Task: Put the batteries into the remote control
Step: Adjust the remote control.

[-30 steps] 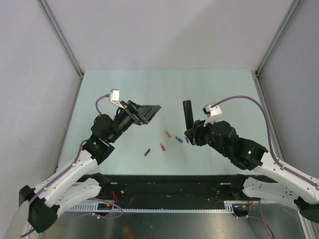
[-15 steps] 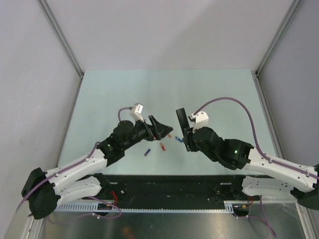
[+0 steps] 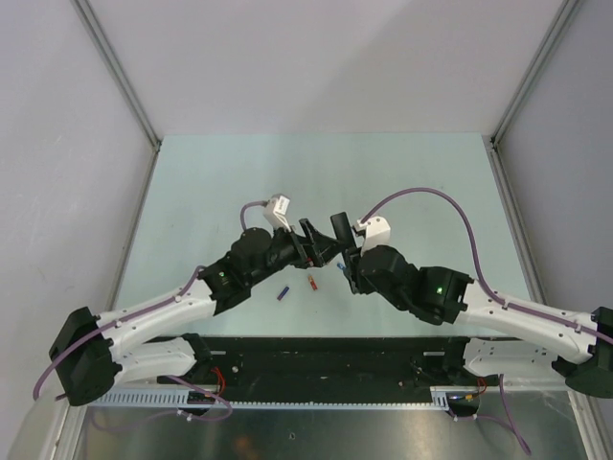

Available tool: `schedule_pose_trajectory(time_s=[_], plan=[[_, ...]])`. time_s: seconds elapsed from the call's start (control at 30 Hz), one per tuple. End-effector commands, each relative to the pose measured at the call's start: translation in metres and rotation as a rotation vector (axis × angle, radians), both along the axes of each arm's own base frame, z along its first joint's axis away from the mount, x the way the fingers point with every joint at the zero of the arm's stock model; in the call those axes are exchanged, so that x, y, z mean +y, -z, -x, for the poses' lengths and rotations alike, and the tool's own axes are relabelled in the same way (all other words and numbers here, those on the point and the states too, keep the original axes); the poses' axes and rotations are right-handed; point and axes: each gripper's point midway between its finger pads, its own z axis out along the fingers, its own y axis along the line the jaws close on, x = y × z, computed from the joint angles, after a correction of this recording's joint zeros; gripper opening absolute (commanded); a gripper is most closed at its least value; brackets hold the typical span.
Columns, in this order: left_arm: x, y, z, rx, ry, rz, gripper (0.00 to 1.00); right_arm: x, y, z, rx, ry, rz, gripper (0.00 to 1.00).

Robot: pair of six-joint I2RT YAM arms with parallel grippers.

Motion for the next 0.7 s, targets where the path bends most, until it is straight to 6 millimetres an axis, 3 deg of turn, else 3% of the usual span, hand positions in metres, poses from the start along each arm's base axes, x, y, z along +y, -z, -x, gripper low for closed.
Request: schedule_pose_trajectory(time_s=[0.0,0.47,0.67], plan=[[-0.014,-0.023,-0.006,-0.061,0.009,0.040,0.88,0.019,-0.030,-0.003,-0.030,-0.001,-0.115,0.38],[-0.031,-0.030,-0.011,-0.079,0.006,0.110,0.63,0.029,-0.029,0.004,-0.021,-0.023,-0.127,0.38],[-0.036,-0.025,-0.008,-0.072,0.020,0.129,0.58,0.032,-0.030,0.005,-0.020,-0.027,-0.140,0.38]])
